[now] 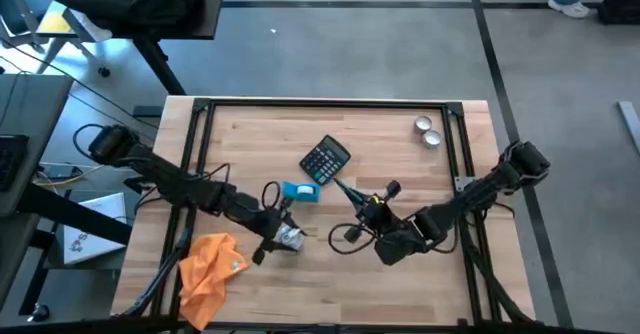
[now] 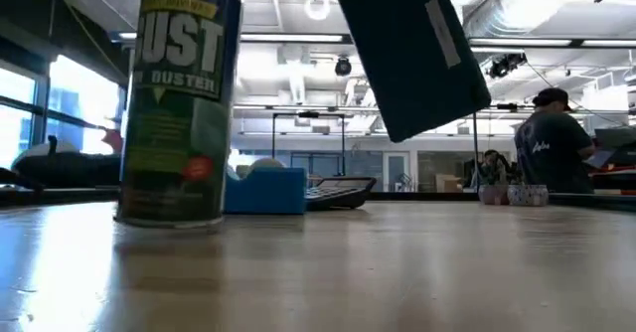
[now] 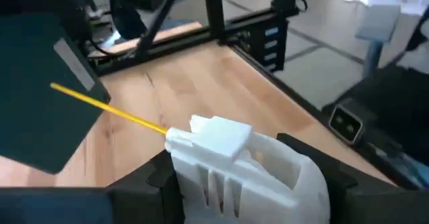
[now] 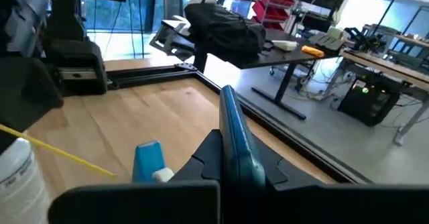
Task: Apply microfiber cloth
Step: Spray the cellphone using the white spray bottle
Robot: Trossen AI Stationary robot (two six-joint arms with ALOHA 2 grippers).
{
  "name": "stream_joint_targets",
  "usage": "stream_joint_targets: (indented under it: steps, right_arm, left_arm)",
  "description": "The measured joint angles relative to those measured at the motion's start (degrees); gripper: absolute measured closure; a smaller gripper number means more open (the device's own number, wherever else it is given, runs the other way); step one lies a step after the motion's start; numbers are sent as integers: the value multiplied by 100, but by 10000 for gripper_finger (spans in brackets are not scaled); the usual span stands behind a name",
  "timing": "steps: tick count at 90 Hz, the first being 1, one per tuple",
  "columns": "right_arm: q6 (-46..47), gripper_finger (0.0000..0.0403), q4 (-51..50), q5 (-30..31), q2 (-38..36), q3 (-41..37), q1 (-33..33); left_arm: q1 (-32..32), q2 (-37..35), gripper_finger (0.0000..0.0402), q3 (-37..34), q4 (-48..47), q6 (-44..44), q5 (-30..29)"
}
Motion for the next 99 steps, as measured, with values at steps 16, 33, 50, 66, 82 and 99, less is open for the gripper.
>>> stream_joint_targets:
  steps: [16, 33, 50, 66, 82, 99]
  right_arm:
    - [2, 402, -11, -4, 0, 0, 2]
    - [7, 402, -26, -78, 0, 0, 2]
    - [7, 402, -26, -118, 0, 0, 2]
    - [-9, 402, -43, -120, 0, 0, -39]
    - [-13, 402, -74, -254, 0, 0, -248]
    - [-13, 402, -72, -518, 0, 0, -444]
  left_arm:
    - [-43, 0, 202, 0, 21, -44, -13]
    - [-42, 0, 199, 0, 48, -65, -171]
    - [-81, 0, 198, -2, 9, -60, -678]
    - [-99, 0, 198, 0, 9, -126, -1051]
    - [-99, -13, 190, 4, 44, -125, -1073]
    - [-145, -11, 177, 4, 22, -97, -1027]
